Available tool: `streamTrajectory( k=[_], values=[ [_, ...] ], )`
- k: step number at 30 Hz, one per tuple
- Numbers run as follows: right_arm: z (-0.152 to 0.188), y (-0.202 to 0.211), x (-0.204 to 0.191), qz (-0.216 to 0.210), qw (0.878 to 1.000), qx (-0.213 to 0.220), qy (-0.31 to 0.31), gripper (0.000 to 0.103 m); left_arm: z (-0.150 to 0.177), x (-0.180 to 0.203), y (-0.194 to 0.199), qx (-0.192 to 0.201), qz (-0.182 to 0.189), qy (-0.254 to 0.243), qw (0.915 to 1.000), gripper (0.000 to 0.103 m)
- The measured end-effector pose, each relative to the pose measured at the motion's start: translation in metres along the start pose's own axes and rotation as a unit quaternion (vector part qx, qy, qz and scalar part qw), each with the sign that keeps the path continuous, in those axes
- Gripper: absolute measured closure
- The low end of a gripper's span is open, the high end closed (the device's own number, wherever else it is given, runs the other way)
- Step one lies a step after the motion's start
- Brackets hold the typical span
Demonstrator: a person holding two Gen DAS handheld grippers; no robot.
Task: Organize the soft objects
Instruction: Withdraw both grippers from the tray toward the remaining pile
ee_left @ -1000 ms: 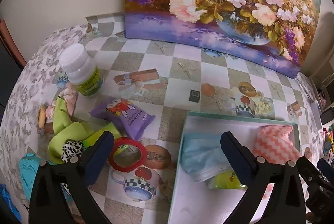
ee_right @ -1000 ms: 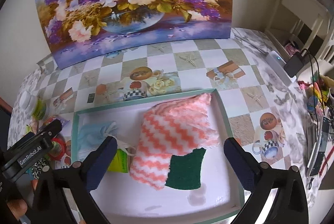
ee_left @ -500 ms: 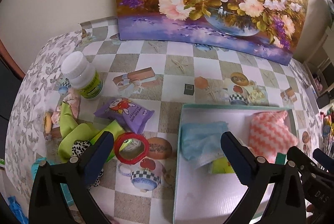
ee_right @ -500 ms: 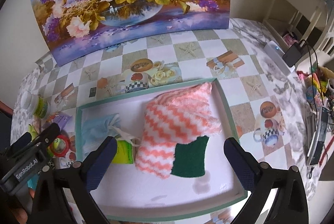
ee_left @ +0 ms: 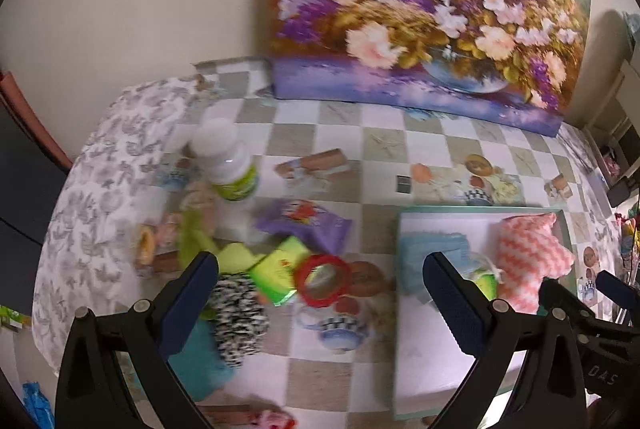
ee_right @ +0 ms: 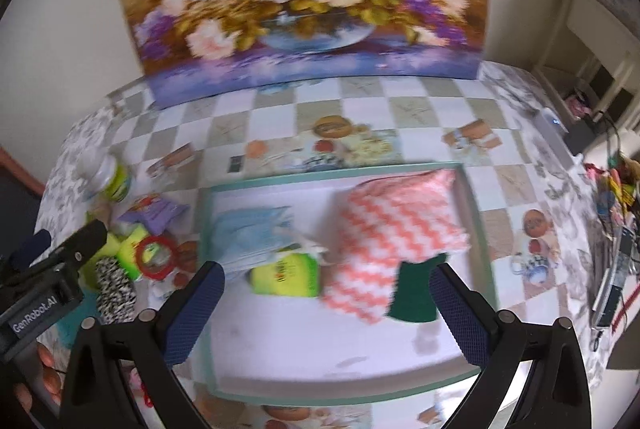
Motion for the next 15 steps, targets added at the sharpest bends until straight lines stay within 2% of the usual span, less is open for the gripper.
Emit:
streamTrajectory(
  k=[11,15],
  values=[
    [0.013,-0.034,-0.083,-0.054,0.996,-0.027,0.07,0.0,0.007,-0.069,-0.01,-0.013,0.003,0.077,0.9969,0.001],
    [0.016,-0.052,-0.109,-0.085,0.992,-0.039,0.082,0.0,0.007,-0.093,-0.014,-0.014,0.023,0.076,0.9967,0.001]
  ],
)
Point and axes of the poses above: each gripper's, at about its wrist camera, not at the fingertips, and y roughly against the way its jaws point, x to its right, z to its underside, the point moved 7 cm from there along -y, roughly the way its jaws point, and after that the axes turned 11 degrees about -z, right-handed, at the moved point
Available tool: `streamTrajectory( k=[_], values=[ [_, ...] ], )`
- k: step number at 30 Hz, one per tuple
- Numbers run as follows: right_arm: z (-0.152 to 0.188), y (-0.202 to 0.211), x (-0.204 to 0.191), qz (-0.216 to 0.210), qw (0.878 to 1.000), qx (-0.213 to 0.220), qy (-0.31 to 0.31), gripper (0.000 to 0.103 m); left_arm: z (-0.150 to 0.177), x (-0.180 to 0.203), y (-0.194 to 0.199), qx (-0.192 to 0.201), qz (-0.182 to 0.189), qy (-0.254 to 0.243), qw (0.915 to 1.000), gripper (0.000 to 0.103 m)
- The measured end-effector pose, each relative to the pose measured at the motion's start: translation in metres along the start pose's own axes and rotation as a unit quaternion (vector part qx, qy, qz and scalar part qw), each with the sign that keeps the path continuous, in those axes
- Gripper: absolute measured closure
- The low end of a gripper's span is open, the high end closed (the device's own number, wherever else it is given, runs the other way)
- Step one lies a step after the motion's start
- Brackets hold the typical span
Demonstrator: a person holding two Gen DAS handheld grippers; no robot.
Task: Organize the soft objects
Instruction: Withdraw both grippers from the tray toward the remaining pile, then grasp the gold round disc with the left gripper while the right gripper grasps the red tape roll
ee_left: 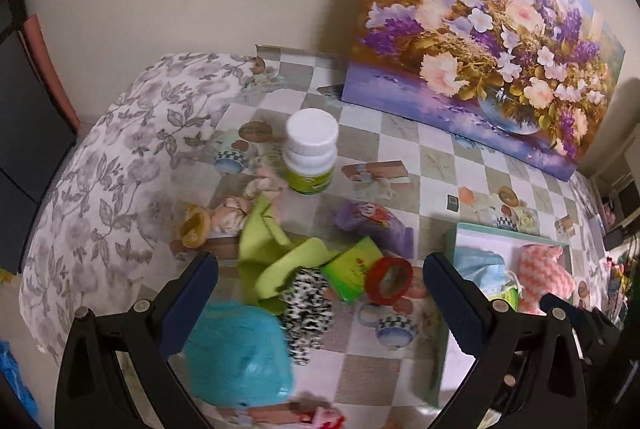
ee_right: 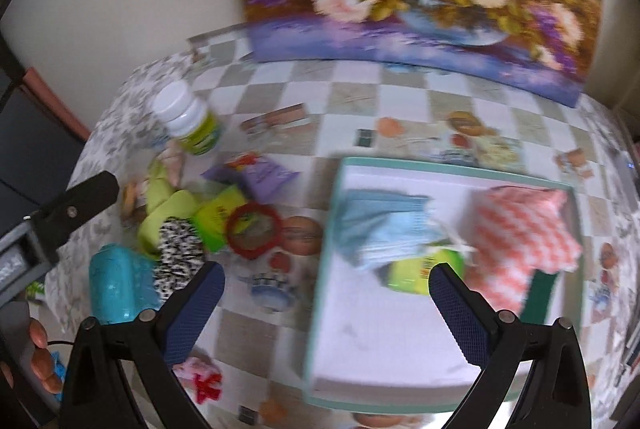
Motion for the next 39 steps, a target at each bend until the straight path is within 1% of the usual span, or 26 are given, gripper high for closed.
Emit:
streamTrajectory(
  k=[3,7,10,14,18,21,25,29,33,34,35,37,39],
  values=[
    [-0.002,-0.016,-0.012,-0.012,1.0,-0.008,0.009,0.0,-0.004,-0.029,-0.01,-0.015,-0.001,0.005,0.9999,0.001],
    [-0.003,-0.035,-0.019,-0.034,0.999,-0.019,0.004,0.0,-0.011,-0.085,-0.032,-0.049,-0.034,0.035,0.9976,0.001],
    [-0.005,-0.05,-0.021,-0.055,0.998,-0.024,-0.012,0.0,-0.012,-0.111,-0.049,-0.067,-0.051,0.046,0.9954,0.001],
    [-0.005,-0.069,-0.025,-0.07,0.997,-0.034,-0.019,0.0,-0.008,-0.134,-0.077,-0.103,-0.051,0.061,0.9915,0.001],
    [-0.009,-0.078,-0.025,-0.063,0.997,-0.037,-0.011,0.0,-0.006,-0.138,-0.102,-0.122,-0.043,0.067,0.9893,0.001],
    [-0.012,-0.083,-0.026,-0.064,0.997,-0.036,-0.003,0.003,-0.008,-0.136,-0.119,-0.132,-0.029,0.066,0.9886,0.001],
    [-0.013,-0.094,-0.028,-0.067,0.997,-0.044,0.003,0.007,-0.013,-0.127,-0.136,-0.139,-0.02,0.048,0.989,0.001],
    [-0.012,-0.106,-0.028,-0.068,0.996,-0.055,0.004,0.011,-0.015,-0.124,-0.152,-0.146,-0.006,0.045,0.9882,0.001],
    [-0.012,-0.114,-0.028,-0.065,0.996,-0.059,0.008,0.011,-0.012,-0.124,-0.168,-0.156,0.003,0.045,0.9868,0.002],
    [-0.012,-0.116,-0.027,-0.065,0.996,-0.06,0.007,0.011,-0.01,-0.124,-0.173,-0.16,0.009,0.049,0.9859,0.003],
    [-0.012,-0.118,-0.027,-0.065,0.996,-0.061,0.006,0.011,-0.009,-0.125,-0.177,-0.163,0.013,0.053,0.9852,0.009],
    [-0.011,-0.123,-0.026,-0.067,0.996,-0.065,0.004,0.011,-0.006,-0.125,-0.181,-0.166,0.021,0.057,0.9842,0.016],
    [-0.011,-0.127,-0.025,-0.069,0.995,-0.067,0.002,0.014,-0.004,-0.125,-0.185,-0.166,0.025,0.056,0.9841,0.017]
  ],
)
Point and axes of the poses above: each gripper's, at about its wrist camera, not at the fingertips, and y roughly against the way its jaws point, x to its right, z to its underside, the point moved 7 cm from there along -y, roughly the way its jaws point, and after that the axes turned 11 degrees about -z, right-handed, at the moved point
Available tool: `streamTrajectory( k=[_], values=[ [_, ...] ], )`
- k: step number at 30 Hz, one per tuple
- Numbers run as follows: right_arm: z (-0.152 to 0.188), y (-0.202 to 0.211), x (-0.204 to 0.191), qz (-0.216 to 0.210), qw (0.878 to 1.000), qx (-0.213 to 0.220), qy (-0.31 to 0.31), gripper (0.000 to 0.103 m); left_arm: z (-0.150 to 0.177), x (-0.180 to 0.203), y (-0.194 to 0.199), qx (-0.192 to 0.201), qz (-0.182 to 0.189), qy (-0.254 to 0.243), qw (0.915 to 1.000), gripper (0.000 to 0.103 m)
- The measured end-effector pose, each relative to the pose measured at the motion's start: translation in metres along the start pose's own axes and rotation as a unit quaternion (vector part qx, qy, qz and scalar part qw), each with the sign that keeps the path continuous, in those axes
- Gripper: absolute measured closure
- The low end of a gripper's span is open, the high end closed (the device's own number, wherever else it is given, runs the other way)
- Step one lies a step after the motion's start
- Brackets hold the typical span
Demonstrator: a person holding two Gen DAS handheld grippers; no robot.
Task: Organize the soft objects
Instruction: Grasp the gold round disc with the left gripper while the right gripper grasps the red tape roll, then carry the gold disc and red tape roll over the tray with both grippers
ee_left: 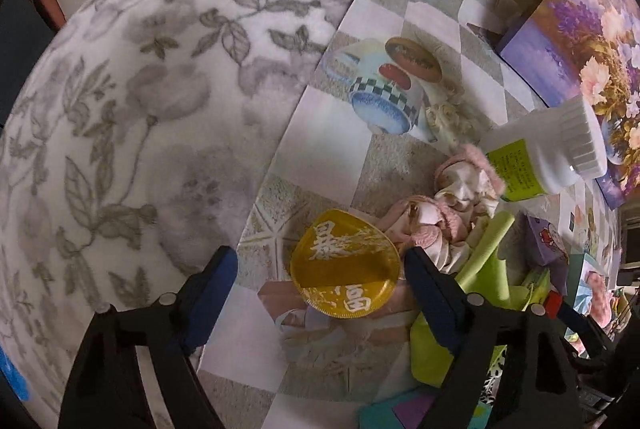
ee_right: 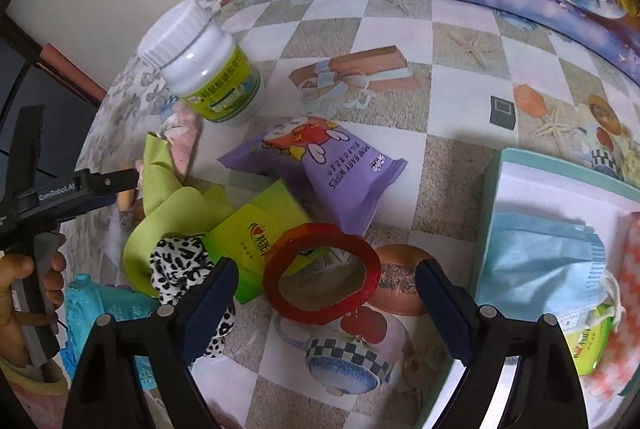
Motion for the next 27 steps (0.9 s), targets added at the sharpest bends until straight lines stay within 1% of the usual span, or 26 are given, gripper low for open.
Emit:
streamTrajectory(
  k=[3,4,5,7,9,11,12,13,15,20,24,27],
  values=[
    [0.0,-0.003,0.001,-0.003,1.0,-0.001,0.0,0.018,-0.001,0.001,0.001,0.01,-0.001,-0.006,0.9999,0.019],
    [0.0,-0.003,0.0,-0.004,1.0,-0.001,0.0,0.019,-0.001,0.001,0.001,0.011,0.0,-0.005,0.9999,0.021],
    [0.0,-0.004,0.0,-0.007,1.0,0.0,0.0,0.02,-0.002,0.001,0.002,0.013,0.0,-0.003,0.9999,0.025],
    [0.0,-0.004,-0.001,-0.015,1.0,0.002,0.0,0.023,-0.004,0.003,0.003,0.017,0.005,-0.003,0.9998,0.03],
    [0.0,-0.004,-0.002,-0.023,1.0,0.004,-0.002,0.028,-0.004,0.004,0.004,0.018,0.012,-0.006,0.9998,0.035],
    [0.0,-0.003,-0.001,-0.029,1.0,0.006,-0.004,0.032,-0.003,0.009,0.005,0.019,0.016,-0.01,0.9996,0.044],
    [0.0,-0.002,-0.001,-0.033,0.999,0.007,-0.006,0.035,-0.002,0.012,0.005,0.019,0.018,-0.012,0.9996,0.046],
    [0.0,-0.001,0.0,-0.035,0.999,0.007,-0.009,0.036,-0.001,0.014,0.006,0.02,0.019,-0.014,0.9995,0.05],
    [0.0,0.0,0.002,-0.038,0.999,0.009,-0.013,0.042,0.0,0.016,0.006,0.02,0.019,-0.014,0.9995,0.051],
    [0.002,0.003,0.004,-0.037,0.999,0.01,-0.018,0.042,0.001,0.013,0.007,0.017,0.024,0.008,0.9996,0.054],
    [0.004,0.011,0.0,-0.04,0.999,0.014,-0.019,0.042,0.007,-0.001,0.016,0.021,0.012,0.022,0.9995,0.054],
    [0.007,0.022,-0.001,-0.036,0.999,0.017,-0.017,0.042,0.011,-0.011,0.032,0.03,0.001,0.031,0.9991,0.054]
  ],
)
Point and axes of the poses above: each gripper's, at about its wrist camera, not at the fingertips, and y roughly against the way its jaws point, x to its right, z to its underside, the point moved 7 cm from there along -y, roughly the way its jaws point, and after that the axes turned 11 degrees about -z, right-handed, at the moved point
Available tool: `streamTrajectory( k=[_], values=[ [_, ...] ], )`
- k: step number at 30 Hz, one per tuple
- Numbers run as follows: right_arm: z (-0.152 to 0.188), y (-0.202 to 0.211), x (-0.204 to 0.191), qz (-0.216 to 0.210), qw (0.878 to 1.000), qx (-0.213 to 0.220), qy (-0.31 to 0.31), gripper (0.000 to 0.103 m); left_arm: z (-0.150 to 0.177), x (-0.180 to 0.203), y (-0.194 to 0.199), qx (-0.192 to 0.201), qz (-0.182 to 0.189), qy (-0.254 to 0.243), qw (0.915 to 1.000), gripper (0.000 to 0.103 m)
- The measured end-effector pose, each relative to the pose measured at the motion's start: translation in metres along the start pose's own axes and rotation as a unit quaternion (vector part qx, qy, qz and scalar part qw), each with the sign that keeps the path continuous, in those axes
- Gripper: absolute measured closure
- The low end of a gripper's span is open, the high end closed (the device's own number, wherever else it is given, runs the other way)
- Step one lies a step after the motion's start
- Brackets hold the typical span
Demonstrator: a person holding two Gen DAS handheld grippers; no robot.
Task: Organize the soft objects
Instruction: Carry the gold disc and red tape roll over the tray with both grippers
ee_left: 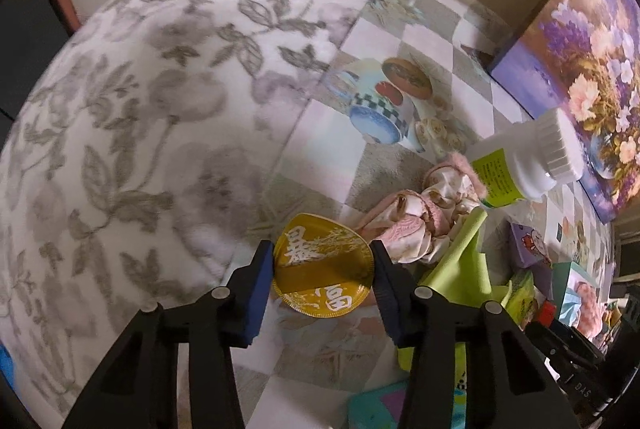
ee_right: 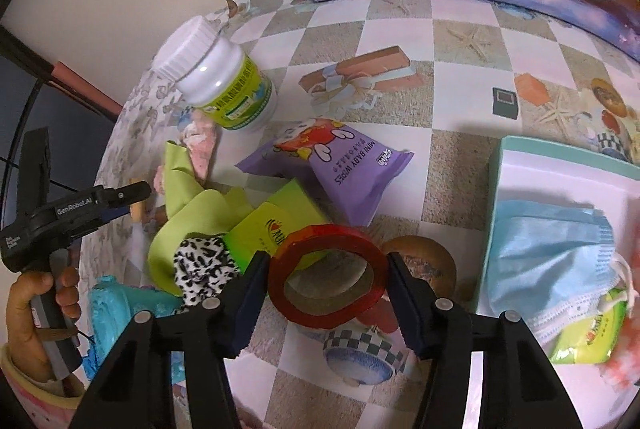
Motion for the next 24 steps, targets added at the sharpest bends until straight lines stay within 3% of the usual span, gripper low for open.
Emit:
streamTrajectory(
  k=[6,11,17,24],
  values=[
    [0.007,0.022,-0.003,0.01,1.0,0.011,-0.006,0.042,0.006,-0.002,0.047,0.03,-0.03,0.016,0.999,0.054],
    [0.013,0.047,-0.006,0.02,0.999,0.028,-0.009,0.042,0.017,0.018,0.091,0.078,-0.021,0.024,0.9965,0.054],
    [0.021,0.084,0.005,0.061,0.997,0.05,-0.016,0.042,0.045,0.076,0.126,0.113,0.015,-0.006,0.9935,0.054],
    [0.041,0.138,0.036,0.086,0.991,0.087,-0.057,0.042,0.085,0.16,0.143,0.11,0.053,-0.07,0.9901,0.054]
  ],
)
Point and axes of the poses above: each gripper's, at about its wrist camera, not at the fingertips, and y roughly against the way its jaws point, x to its right, z to its underside, the point moved 7 cm from there along -y, roughly the way its jaws point, and after that the axes turned 11 degrees about -z, right-handed, at the moved point
